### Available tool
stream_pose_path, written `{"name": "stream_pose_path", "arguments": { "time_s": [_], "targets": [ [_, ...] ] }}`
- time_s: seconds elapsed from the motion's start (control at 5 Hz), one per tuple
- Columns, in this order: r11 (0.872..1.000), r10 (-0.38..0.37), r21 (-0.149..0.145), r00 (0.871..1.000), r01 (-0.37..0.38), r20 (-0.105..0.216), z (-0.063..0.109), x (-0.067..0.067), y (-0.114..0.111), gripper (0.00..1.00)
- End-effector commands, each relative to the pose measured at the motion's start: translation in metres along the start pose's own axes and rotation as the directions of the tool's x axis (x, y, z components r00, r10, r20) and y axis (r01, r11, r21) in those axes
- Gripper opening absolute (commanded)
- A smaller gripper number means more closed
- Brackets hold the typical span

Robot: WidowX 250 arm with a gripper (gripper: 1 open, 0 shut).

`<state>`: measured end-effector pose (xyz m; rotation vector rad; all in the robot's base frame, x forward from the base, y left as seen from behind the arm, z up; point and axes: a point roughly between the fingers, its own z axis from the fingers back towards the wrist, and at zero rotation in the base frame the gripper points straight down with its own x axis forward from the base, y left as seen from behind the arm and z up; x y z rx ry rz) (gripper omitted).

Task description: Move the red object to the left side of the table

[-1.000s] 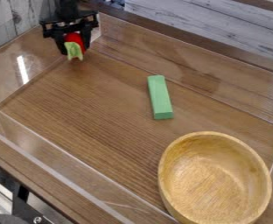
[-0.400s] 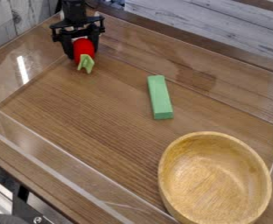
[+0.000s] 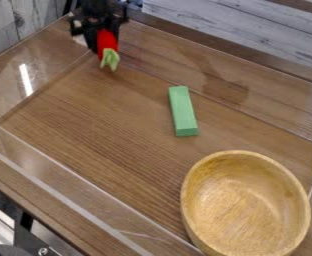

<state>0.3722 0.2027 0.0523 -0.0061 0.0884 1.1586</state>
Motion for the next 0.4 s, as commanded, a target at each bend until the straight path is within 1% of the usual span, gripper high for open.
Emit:
{"name": "stream_pose_path", "arguments": {
  "time_s": [0.0, 0.2],
  "targets": [
    [0.997, 0.064, -0.044, 0.997, -0.062, 0.052, 0.034, 0.009, 0.005, 0.00],
    [0.993, 0.110, -0.039, 0.993, -0.108, 0.046, 0.024, 0.005, 0.017, 0.00]
  ]
}}
